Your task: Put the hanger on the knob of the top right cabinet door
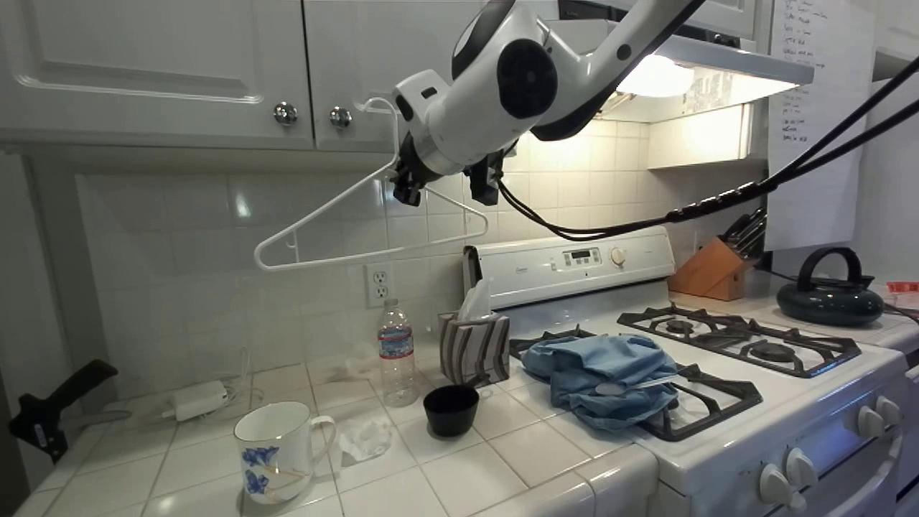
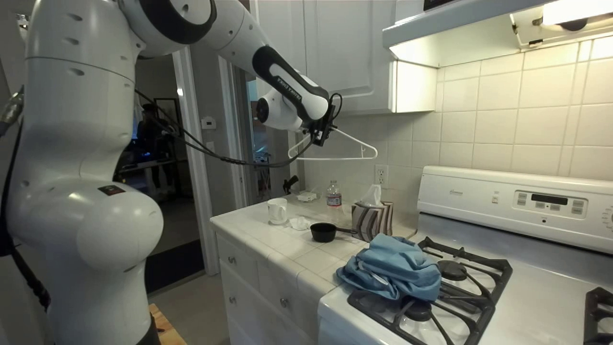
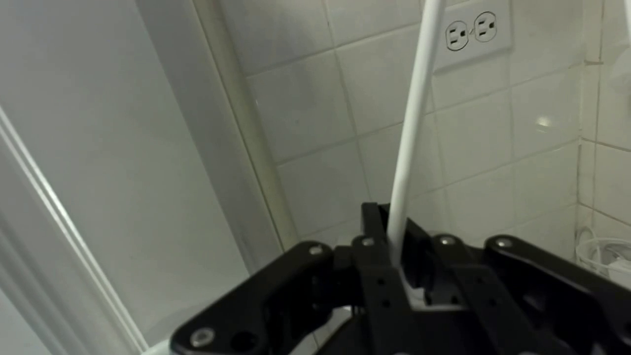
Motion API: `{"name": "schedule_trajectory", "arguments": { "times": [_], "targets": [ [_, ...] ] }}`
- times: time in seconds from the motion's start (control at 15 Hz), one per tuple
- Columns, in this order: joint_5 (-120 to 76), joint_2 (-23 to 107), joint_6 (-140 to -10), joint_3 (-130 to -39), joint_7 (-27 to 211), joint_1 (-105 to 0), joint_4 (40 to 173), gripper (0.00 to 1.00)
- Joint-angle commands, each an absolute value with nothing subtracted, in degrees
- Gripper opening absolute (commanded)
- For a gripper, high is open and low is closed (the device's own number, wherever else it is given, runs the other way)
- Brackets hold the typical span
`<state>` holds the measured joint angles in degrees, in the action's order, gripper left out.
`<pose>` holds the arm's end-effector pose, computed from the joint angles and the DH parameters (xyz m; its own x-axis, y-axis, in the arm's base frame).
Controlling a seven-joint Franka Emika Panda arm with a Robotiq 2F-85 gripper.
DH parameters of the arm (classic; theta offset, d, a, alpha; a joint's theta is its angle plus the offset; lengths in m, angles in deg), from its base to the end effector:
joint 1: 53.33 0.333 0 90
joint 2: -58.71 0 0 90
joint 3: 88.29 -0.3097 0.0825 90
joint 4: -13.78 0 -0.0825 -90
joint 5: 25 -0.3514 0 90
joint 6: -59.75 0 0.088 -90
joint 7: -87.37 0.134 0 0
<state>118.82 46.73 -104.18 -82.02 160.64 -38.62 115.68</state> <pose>0.6125 0.1235 0.4551 0.0681 0.9633 0.2595 0.1677 -0.2674 0.9489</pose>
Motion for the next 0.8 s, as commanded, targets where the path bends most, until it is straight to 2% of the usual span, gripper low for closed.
{"name": "schedule_trajectory", "arguments": {
  "times": [0.0,0.73],
  "targets": [
    [117.36,45.75,-101.73,-82.11,158.11,-37.31,115.43,0.02],
    [116.23,44.54,-91.59,-82.29,147.29,-31.34,114.06,0.02]
  ]
}}
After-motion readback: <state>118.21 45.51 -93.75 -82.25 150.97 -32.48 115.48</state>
